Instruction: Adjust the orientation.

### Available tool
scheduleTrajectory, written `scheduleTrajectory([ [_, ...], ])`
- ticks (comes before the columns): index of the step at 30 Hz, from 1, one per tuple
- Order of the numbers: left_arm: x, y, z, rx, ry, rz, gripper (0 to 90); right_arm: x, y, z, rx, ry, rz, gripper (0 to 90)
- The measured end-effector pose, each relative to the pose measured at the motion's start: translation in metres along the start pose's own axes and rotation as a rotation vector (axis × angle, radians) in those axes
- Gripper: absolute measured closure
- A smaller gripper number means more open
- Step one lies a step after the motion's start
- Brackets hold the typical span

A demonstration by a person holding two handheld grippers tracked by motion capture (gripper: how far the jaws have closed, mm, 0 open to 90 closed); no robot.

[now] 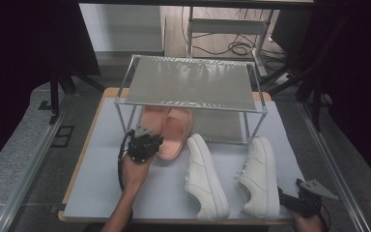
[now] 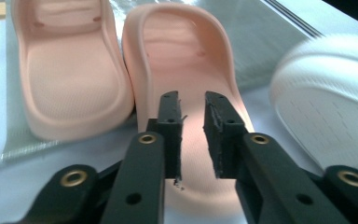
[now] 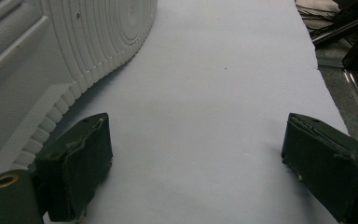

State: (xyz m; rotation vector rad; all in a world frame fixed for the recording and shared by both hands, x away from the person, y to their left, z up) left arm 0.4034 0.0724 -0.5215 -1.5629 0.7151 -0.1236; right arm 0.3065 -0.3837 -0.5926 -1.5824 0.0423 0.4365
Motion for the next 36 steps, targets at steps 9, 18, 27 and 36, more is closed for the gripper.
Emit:
scheduleTrajectory([
  [9, -0.029, 0.027, -0.013, 0.016, 0.061, 0.026, 88.1, 0.0, 0.0, 0.0, 0.001, 0.002, -0.002, 8.3],
  [18, -0.027, 0.052, -0.02, 0.04, 0.065, 0.073, 88.5, 0.0, 0.0, 0.0, 0.001, 0.002, -0.002, 8.3],
  [27, -0.01, 0.054, -0.021, 0.038, 0.055, 0.071, 88.5, 0.0, 0.0, 0.0, 0.001, 0.002, -0.002, 8.3],
  [36, 0.009, 0.049, -0.023, 0.046, 0.046, 0.066, 88.6, 0.0, 0.0, 0.0, 0.001, 0.002, -0.002, 8.3],
])
Point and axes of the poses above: each handheld gripper's, and its own axes: x roughly forward along the jaws, y roughly out of its underside, z roughly to its left, the point moved 10 cm from there along x, roughly forward along the jaws, and after that the axes turned 15 degrees about -z, right-handed, at the moved point
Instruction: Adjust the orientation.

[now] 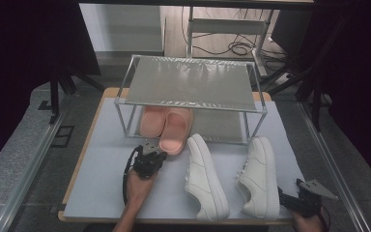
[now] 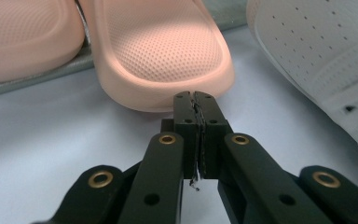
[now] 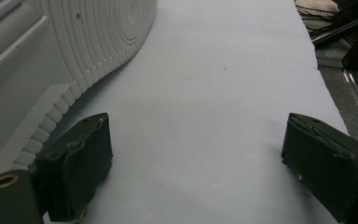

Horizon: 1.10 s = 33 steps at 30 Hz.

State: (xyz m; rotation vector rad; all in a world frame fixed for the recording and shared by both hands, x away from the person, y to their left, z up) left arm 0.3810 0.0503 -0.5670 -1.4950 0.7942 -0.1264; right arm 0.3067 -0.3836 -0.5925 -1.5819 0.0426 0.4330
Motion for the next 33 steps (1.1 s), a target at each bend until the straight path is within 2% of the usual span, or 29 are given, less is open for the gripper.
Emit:
scheduleTrajectory([
  [11, 0.023, -0.008, 0.005, -0.001, -0.029, -0.003, 88.6, 0.0, 0.0, 0.0, 0.0, -0.001, 0.001, 8.3],
  [19, 0.038, -0.014, 0.014, 0.009, -0.055, 0.007, 88.7, 0.0, 0.0, 0.0, 0.001, -0.001, 0.001, 8.3],
  [33, 0.058, -0.02, 0.023, -0.013, -0.083, 0.018, 88.8, 0.0, 0.0, 0.0, 0.0, -0.002, 0.001, 8.3],
])
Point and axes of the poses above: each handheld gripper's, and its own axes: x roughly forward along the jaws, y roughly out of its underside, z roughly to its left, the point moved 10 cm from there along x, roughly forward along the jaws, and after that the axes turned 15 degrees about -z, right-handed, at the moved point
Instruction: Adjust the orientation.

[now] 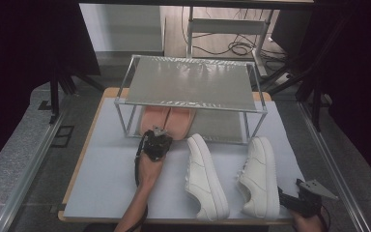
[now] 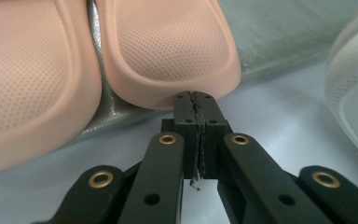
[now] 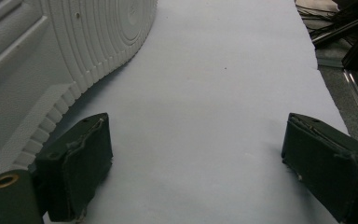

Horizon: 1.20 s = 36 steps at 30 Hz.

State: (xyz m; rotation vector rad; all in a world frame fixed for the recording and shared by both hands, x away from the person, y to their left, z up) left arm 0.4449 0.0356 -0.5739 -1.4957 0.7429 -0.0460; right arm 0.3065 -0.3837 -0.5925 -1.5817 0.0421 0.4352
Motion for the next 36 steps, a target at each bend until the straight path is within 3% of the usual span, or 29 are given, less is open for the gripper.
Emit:
scheduleTrajectory([
  [6, 0.01, -0.002, 0.003, -0.011, -0.005, 0.004, 88.8, 0.0, 0.0, 0.0, 0.0, 0.0, 0.0, 8.3],
  [14, 0.009, 0.0, 0.002, -0.01, -0.001, 0.006, 88.5, 0.0, 0.0, 0.0, 0.0, 0.0, 0.0, 8.3],
  [23, -0.01, -0.003, -0.002, -0.01, 0.025, -0.018, 83.0, 0.0, 0.0, 0.0, -0.001, 0.0, 0.0, 8.3],
  [27, -0.023, -0.004, -0.006, -0.016, 0.036, -0.028, 76.5, 0.0, 0.0, 0.0, -0.001, 0.0, 0.0, 8.3],
  [36, -0.051, -0.001, -0.009, 0.016, 0.058, -0.02, 59.3, 0.0, 0.0, 0.0, -0.001, 0.002, -0.001, 8.3],
])
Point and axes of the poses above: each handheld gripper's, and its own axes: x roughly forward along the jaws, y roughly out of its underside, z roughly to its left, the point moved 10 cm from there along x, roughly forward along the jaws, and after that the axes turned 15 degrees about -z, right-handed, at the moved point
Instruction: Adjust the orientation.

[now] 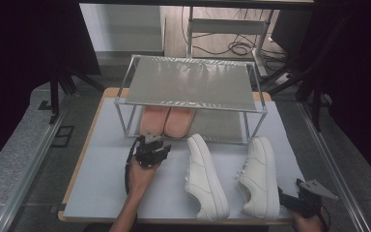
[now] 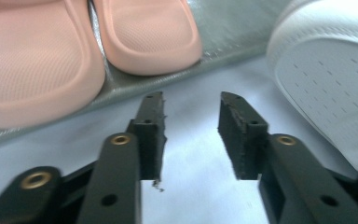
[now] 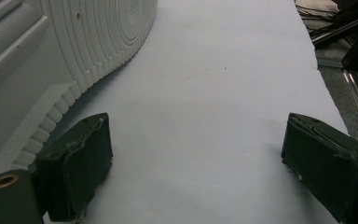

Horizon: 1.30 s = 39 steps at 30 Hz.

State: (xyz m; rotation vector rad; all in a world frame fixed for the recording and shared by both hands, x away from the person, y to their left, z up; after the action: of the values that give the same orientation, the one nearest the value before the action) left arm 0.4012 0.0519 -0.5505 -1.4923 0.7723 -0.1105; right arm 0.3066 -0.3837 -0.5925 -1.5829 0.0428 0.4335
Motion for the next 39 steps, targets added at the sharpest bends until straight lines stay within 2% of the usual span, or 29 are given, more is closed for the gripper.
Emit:
scheduleTrajectory([
  [4, -0.016, 0.011, -0.002, 0.015, -0.001, 0.012, 51.1, 0.0, 0.0, 0.0, -0.002, 0.001, -0.002, 8.4],
  [18, -0.046, 0.023, -0.003, 0.03, 0.025, 0.037, 35.4, 0.0, 0.0, 0.0, 0.0, 0.003, -0.002, 8.3],
  [19, -0.049, 0.025, -0.002, 0.034, 0.023, 0.043, 31.0, 0.0, 0.0, 0.0, 0.0, 0.003, -0.002, 8.3],
  [25, -0.058, 0.035, -0.002, 0.038, 0.024, 0.05, 24.9, 0.0, 0.0, 0.0, 0.0, 0.003, -0.002, 8.3],
  [31, -0.068, 0.046, -0.001, 0.049, 0.027, 0.077, 17.3, 0.0, 0.0, 0.0, 0.001, 0.004, -0.005, 8.6],
  [39, -0.08, 0.06, 0.003, 0.038, 0.016, 0.084, 13.7, 0.0, 0.0, 0.0, -0.001, 0.004, -0.003, 8.5],
])
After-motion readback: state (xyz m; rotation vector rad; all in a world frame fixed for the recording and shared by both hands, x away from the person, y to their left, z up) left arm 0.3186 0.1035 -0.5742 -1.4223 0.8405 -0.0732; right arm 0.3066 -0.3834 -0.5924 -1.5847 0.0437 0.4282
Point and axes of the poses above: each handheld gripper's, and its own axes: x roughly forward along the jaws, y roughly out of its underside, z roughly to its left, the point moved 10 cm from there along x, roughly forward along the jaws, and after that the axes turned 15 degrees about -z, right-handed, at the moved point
